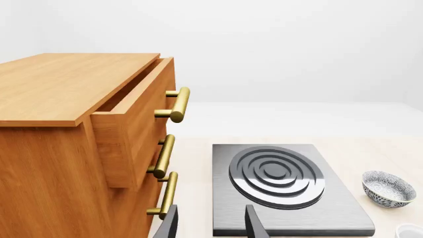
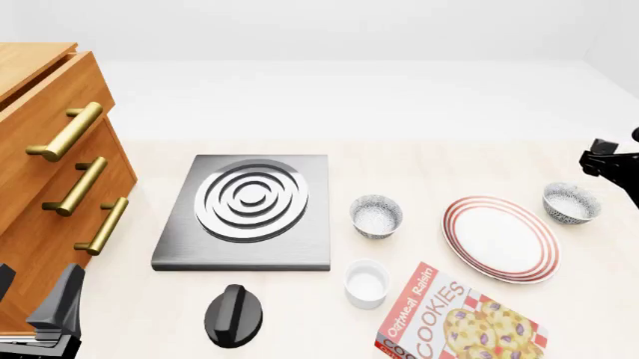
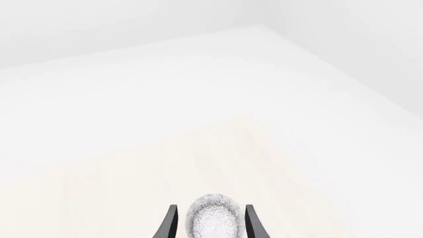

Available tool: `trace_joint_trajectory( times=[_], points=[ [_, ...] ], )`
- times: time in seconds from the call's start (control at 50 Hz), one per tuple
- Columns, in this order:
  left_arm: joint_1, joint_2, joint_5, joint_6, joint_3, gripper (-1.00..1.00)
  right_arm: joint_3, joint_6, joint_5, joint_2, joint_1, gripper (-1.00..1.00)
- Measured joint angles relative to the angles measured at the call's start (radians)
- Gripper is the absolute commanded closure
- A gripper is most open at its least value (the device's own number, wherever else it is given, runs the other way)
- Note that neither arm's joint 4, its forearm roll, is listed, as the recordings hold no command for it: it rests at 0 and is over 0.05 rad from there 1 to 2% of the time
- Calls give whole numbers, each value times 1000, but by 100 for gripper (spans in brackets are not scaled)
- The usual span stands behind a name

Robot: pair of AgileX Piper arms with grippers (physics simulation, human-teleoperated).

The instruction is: Pick the akita bowl next to the plate and place it on the plate.

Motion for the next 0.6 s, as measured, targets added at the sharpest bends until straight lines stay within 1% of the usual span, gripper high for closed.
trace_joint_trajectory(
  times=[0.6],
  points=[
    [0,0,0,0,0,-100,-15,16,1,33,-23,-100]
  ],
)
